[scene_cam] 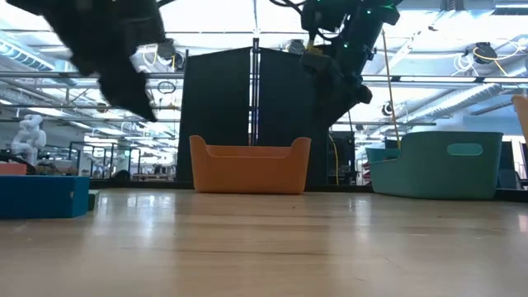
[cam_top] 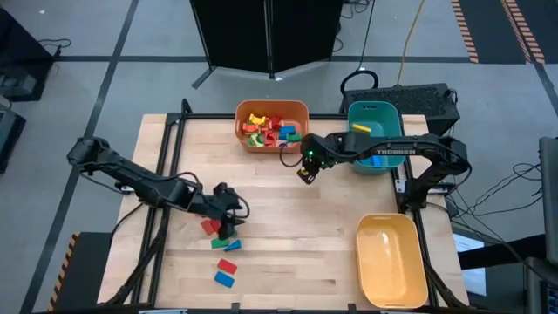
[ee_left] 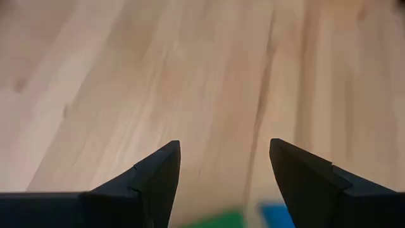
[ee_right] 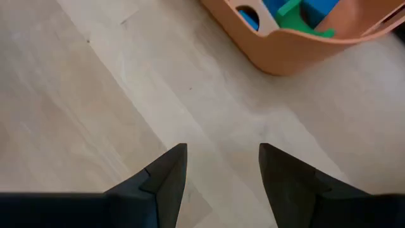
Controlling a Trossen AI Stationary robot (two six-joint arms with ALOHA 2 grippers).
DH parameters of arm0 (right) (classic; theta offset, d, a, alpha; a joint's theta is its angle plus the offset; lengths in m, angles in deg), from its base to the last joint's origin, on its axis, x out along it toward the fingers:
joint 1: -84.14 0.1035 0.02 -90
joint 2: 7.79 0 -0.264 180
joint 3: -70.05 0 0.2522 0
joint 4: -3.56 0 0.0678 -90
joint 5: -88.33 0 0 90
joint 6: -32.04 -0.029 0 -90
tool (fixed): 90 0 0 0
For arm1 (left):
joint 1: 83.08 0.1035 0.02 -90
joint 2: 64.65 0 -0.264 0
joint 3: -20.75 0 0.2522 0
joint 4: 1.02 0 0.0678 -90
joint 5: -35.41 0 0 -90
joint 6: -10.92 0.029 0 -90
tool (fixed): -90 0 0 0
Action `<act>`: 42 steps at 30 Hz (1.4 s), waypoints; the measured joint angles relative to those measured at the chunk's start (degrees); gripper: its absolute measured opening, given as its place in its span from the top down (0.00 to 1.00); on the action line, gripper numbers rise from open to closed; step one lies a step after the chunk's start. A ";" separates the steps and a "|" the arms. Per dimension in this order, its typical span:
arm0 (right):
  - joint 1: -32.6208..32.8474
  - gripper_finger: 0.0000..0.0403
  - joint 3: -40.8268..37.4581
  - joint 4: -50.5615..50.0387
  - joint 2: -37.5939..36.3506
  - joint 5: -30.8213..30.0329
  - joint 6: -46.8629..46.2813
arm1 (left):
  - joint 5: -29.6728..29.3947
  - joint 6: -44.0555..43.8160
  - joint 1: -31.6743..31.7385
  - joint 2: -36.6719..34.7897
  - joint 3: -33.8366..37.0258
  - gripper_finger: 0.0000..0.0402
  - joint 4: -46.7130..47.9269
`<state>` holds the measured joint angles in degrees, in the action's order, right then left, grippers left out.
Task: Sort blocks by size
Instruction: Put the green rectangular block into the green bin
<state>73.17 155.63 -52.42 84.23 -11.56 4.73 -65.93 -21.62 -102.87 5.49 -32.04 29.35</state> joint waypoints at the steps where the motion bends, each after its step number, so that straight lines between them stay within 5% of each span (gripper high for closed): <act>1: 0.78 0.55 0.00 0.06 0.00 -1.20 0.09 | 0.22 -0.05 -0.39 -0.11 0.00 0.40 2.16; 11: 7.86 0.55 -0.02 0.35 0.00 -5.39 0.79 | 5.33 11.93 -2.73 -0.01 0.02 0.40 14.09; 23: 9.95 0.55 -0.02 -0.41 -0.02 -5.26 2.73 | 6.15 28.46 -3.00 6.95 0.02 0.40 13.47; 31: 9.95 0.55 0.00 -0.89 -0.04 -5.26 2.50 | 5.25 33.36 -3.00 14.70 -0.04 0.40 11.86; 42: 9.95 0.55 -0.01 -1.09 -0.07 -5.04 0.99 | 4.61 37.17 -2.73 16.48 -0.15 0.41 9.83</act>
<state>83.12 155.62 -53.51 84.17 -16.61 5.72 -61.31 15.55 -105.60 21.98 -32.19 39.17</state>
